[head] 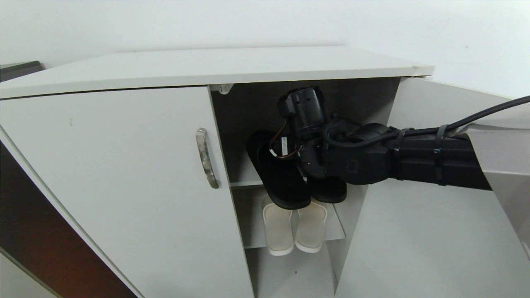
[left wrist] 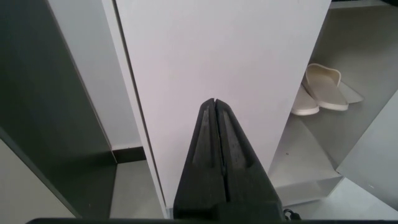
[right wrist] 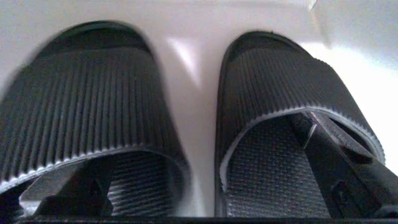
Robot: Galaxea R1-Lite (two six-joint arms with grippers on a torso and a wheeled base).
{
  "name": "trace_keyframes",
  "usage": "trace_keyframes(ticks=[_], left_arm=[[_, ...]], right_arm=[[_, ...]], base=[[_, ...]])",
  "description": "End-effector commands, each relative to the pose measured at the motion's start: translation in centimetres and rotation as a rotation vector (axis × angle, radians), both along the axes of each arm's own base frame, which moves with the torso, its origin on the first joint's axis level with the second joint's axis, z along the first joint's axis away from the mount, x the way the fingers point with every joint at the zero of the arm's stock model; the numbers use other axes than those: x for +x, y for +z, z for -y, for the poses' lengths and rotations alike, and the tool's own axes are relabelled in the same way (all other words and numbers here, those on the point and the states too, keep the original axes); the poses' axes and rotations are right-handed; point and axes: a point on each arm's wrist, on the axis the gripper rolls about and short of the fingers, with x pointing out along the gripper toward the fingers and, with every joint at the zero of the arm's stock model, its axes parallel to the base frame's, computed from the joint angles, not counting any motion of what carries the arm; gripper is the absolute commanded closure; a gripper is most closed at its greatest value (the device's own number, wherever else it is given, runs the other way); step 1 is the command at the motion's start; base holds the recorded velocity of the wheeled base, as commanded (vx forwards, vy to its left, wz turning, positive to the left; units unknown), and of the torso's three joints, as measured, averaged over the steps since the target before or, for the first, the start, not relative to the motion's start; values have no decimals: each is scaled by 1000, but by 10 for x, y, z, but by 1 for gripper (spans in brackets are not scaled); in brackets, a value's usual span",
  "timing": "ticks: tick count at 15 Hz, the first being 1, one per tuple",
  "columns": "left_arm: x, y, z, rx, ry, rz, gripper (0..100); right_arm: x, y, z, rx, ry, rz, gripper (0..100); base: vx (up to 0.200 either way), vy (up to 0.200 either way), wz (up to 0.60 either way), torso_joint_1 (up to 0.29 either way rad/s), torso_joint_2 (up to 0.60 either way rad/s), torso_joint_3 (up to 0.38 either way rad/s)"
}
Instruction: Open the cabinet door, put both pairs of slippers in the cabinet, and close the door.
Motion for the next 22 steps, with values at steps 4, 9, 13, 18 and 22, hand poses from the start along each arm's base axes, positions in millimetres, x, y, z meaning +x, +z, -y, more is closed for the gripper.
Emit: trace_keyframes(ticks=[4, 9, 13, 18, 22], left_arm=[[0, 0, 0, 0, 0, 0, 100], [0, 0, 0, 0, 0, 0, 100], [0, 0, 0, 0, 0, 0, 100], [0, 0, 0, 0, 0, 0, 100], [0, 0, 0, 0, 0, 0, 100]], right_arm=[[16, -14, -9, -19, -6, -1, 0], [19, -20, -10, -29, -9, -11, 0], [9, -12, -7, -24, -2, -9, 0], [-16, -6, -1, -33, 22, -28, 0], [-22, -6, 5, -9, 12, -44, 0]], base=[[0, 0, 0, 0, 0, 0], [0, 0, 0, 0, 0, 0], [0, 0, 0, 0, 0, 0], [0, 0, 0, 0, 0, 0], [0, 0, 0, 0, 0, 0]])
